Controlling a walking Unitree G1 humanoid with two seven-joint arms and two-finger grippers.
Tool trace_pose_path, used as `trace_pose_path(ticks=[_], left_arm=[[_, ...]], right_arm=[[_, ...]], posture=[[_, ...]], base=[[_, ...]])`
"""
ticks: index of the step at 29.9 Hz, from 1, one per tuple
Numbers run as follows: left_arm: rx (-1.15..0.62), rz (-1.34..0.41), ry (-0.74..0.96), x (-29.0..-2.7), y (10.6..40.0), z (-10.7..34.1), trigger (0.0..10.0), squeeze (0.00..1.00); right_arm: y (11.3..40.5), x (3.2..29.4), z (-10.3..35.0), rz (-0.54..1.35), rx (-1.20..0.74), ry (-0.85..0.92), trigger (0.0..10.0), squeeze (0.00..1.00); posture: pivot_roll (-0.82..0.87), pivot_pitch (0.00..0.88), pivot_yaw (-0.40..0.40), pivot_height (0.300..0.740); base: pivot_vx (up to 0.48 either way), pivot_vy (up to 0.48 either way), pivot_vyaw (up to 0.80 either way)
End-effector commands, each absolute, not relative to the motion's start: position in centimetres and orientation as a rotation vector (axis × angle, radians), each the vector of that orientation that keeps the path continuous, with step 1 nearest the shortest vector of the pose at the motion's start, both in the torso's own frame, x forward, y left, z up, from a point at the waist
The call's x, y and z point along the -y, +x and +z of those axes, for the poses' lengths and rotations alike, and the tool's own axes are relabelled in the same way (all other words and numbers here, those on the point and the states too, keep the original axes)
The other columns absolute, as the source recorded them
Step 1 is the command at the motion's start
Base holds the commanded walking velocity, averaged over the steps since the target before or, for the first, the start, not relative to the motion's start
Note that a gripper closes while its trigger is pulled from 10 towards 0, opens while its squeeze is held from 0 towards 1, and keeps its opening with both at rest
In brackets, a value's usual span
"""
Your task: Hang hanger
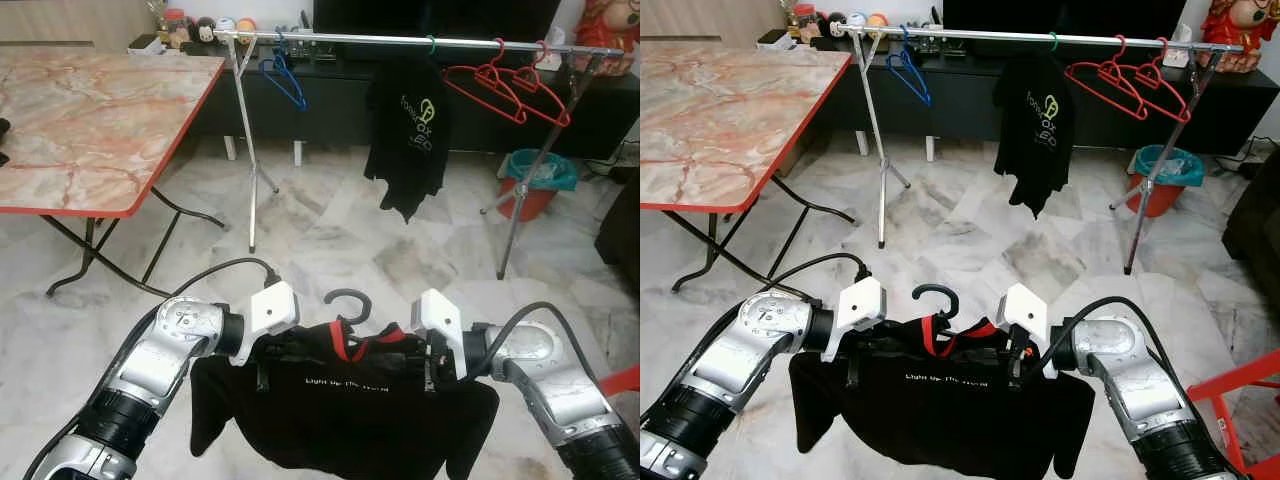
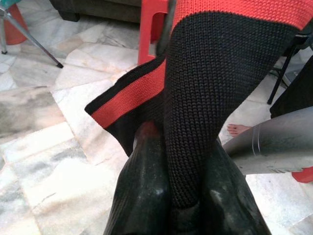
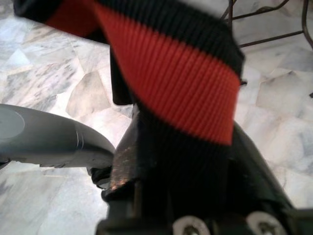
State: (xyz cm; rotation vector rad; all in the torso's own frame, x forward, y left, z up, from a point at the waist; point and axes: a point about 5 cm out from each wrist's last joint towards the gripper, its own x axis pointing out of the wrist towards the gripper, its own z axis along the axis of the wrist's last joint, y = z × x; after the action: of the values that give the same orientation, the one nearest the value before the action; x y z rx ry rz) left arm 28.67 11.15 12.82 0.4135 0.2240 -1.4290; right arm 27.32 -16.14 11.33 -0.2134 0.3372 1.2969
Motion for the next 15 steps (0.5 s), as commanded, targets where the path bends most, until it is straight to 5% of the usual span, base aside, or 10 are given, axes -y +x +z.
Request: trace_pose_path(ticks=[1,2,3,15], left_arm=[[-0.206,-1.407,0.443,-11.1,29.0,13.2,0.0,0.00],[-0.202,-1.406,0.447,-11.1,29.0,13.2,0.0,0.00],[-0.197,-1.402,0.456,-11.1,29.0,13.2,0.0,0.00],[-0.212,-1.365,0.619,-12.2,29.8,12.5,0.0,0.00]], right_arm=[[27.2,15.5,12.0,1.326,-0.289,-0.231,10.0,1.00],[27.2,15.6,11.9,1.328,-0.294,-0.235,10.0,0.81],[27.1,15.7,11.9,1.339,-0.302,-0.247,10.0,0.00],[25.5,17.9,13.2,1.480,-0.403,-0.385,10.0,0.00]], posture=[[0.01,0.035,-0.016,0.740],[0.01,0.035,-0.016,0.740],[0.01,0.035,-0.015,0.740],[0.00,0.040,-0.013,0.740]], base=[[0.000,0.000,0.00],[0.000,0.000,0.00],[0.000,0.000,0.00],[0.000,0.000,0.00]])
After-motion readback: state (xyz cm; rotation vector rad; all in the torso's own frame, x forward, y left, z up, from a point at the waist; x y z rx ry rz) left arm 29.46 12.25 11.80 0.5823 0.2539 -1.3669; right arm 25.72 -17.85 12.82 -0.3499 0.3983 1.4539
